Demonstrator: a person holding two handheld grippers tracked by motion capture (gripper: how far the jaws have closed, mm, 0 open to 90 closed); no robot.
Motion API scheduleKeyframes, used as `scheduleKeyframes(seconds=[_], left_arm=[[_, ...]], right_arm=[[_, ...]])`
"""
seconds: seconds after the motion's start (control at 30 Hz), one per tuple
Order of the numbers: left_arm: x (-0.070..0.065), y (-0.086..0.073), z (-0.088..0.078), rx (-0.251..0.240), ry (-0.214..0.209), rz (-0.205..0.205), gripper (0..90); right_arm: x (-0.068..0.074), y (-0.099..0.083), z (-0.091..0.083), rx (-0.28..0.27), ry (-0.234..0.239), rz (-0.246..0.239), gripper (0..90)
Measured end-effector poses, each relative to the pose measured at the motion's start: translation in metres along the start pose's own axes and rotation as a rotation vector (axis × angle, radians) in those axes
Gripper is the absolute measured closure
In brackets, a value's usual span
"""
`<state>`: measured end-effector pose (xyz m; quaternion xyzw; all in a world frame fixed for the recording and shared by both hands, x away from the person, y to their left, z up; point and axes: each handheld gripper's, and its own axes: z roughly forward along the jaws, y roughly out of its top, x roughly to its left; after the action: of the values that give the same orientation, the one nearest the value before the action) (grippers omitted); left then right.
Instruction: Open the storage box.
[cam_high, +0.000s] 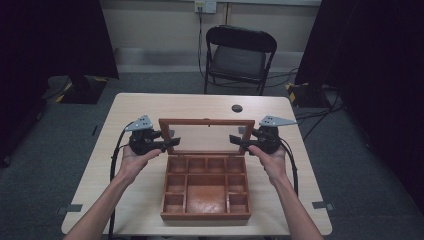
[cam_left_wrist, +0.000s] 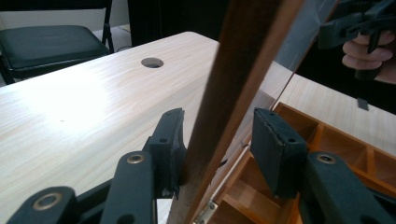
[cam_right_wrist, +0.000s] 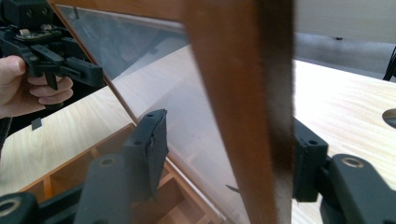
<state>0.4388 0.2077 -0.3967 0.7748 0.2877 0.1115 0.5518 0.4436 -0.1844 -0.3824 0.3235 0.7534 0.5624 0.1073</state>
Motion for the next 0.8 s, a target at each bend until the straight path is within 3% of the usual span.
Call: scheduleKeyframes(seconds=[0.47,0.8], left_arm=[[0.006,-0.007,0.007,-0.024,-0.005,-0.035,54.2],[0.010,-0.014,0.012,0.004,0.003,-0.041,54.0]], right_arm=[[-0.003,-0.006,0.012,0.010,0.009,0.010,40.5],[-0.006,-0.010,0.016,0.036,-0.010,0.010,40.2]])
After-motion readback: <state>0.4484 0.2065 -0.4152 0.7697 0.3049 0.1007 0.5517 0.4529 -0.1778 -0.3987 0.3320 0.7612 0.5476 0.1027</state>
